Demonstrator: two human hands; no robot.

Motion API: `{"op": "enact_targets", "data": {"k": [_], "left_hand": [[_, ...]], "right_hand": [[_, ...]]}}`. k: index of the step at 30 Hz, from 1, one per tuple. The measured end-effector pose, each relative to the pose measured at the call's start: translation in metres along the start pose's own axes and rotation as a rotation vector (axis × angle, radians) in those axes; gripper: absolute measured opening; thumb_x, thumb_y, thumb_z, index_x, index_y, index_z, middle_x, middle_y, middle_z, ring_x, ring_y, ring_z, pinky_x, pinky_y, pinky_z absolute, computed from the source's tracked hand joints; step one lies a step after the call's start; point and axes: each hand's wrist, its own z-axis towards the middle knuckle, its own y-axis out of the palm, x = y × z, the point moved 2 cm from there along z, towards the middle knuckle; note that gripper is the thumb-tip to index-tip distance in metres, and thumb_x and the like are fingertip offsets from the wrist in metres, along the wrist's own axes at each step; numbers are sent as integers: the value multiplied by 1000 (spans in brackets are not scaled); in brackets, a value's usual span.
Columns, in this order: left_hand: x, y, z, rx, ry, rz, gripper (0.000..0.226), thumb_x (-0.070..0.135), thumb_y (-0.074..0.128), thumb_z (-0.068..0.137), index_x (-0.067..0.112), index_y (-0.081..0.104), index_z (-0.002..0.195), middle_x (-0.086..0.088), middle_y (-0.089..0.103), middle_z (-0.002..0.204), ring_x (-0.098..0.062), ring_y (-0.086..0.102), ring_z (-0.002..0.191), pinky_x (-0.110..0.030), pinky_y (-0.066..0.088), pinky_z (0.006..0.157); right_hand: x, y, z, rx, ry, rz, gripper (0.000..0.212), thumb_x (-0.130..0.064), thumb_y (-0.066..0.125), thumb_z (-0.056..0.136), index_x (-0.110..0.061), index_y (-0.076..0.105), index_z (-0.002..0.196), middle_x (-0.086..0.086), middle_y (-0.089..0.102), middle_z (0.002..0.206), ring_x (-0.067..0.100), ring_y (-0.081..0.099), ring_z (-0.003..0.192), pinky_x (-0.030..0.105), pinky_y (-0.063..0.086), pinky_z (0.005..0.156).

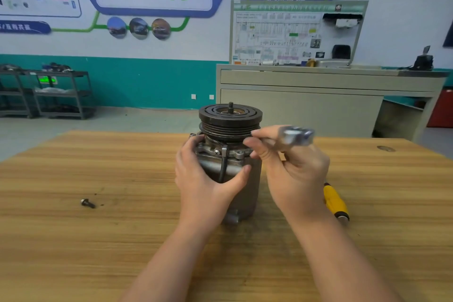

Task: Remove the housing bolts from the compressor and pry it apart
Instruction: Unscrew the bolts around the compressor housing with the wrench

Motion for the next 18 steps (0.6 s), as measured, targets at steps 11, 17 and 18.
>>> {"op": "enact_targets", "data": {"k": [11,17,18], "left_hand": [[2,-1,-1,-39,-33,-7,89,66,68,53,47,23,128,16,33,132,-7,33,130,-46,30,114],[3,-1,-1,-41,-31,-10,88,66,68,52,49,23,126,17,34,130,-5,34,128,-46,31,113],[3,-1,-1,-37,-30,-9,88,66,68,53,49,23,126,17,34,130,-5,33,128,-46,30,113]], "right_hand": [[46,5,7,584,1177,884,32,-21,35,105,-13,49,77,4,58,57,12,45,37,17,35,39],[46,-8,13,662,964,837,25,-26,38,104,-14,49,86,4,68,63,12,60,47,20,48,46],[42,-9,13,628,895,725,24,-26,40,104,-15,49,85,3,68,64,12,58,44,20,47,45]]}}
